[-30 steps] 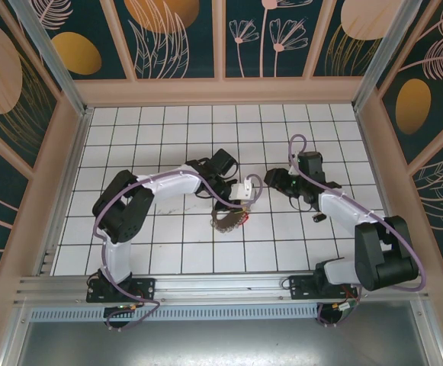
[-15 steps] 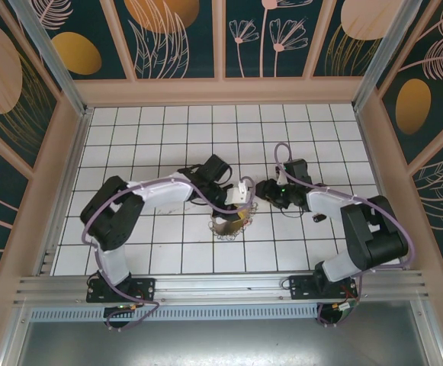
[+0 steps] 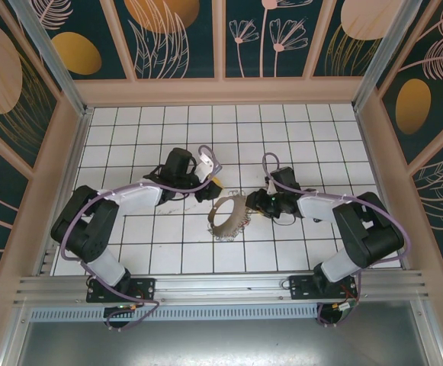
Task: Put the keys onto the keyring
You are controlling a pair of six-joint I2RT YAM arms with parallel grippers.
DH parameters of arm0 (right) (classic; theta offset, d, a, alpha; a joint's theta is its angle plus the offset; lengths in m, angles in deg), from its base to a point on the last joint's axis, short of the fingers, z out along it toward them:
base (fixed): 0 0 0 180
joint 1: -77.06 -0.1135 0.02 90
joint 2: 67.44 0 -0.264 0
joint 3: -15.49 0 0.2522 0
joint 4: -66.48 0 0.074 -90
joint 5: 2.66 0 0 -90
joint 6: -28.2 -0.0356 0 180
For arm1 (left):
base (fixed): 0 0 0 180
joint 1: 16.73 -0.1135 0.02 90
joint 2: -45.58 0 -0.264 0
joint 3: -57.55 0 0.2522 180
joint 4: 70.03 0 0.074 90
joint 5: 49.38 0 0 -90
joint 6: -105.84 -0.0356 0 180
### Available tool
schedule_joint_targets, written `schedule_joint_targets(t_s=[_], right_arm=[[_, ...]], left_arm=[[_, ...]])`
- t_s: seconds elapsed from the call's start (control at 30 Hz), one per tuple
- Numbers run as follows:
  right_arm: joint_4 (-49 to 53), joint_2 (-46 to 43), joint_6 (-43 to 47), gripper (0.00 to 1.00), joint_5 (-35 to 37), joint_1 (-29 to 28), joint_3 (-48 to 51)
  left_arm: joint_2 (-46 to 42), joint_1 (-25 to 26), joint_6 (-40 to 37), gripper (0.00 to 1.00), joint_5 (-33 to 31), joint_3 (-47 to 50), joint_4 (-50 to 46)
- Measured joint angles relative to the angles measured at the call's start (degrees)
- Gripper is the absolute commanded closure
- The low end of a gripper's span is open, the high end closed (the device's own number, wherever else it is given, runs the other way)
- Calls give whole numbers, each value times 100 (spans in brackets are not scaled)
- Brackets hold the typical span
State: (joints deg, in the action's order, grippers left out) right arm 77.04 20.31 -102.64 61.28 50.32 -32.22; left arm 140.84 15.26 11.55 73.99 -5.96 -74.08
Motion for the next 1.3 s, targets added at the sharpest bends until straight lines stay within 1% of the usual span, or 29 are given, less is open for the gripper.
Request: schedule_joint_targets(t_s=[0.13, 0.37, 0.57, 0.7, 0.87, 0.9, 1.03, 1.3], right_arm=[[-201, -118, -157, 58, -22, -17, 195], [-595, -42, -282, 60, -127, -50, 291], [-1034, 203, -291, 61, -367, -76, 284], [-1145, 387, -203, 60, -522, -136, 157], [-1167, 413, -146, 61, -503, -203, 122], [-1185, 420, -144, 63, -514, -208, 122], [-1266, 514, -103, 64, -551, -284, 74], [-1360, 608, -81, 65, -553, -361, 22]], left_arm=[[170, -24, 514, 64, -133, 26, 74], [822, -24, 1056, 64, -24, 26, 44], [1110, -24, 1207, 65, 90, 26, -4], [1147, -50, 1283, 66, 170, 4, 15], [1174, -72, 1410, 66, 214, 4, 72], [1174, -74, 1440, 66, 219, 7, 81], [1182, -79, 1513, 67, 232, 7, 103], [1185, -83, 1585, 66, 229, 22, 151]])
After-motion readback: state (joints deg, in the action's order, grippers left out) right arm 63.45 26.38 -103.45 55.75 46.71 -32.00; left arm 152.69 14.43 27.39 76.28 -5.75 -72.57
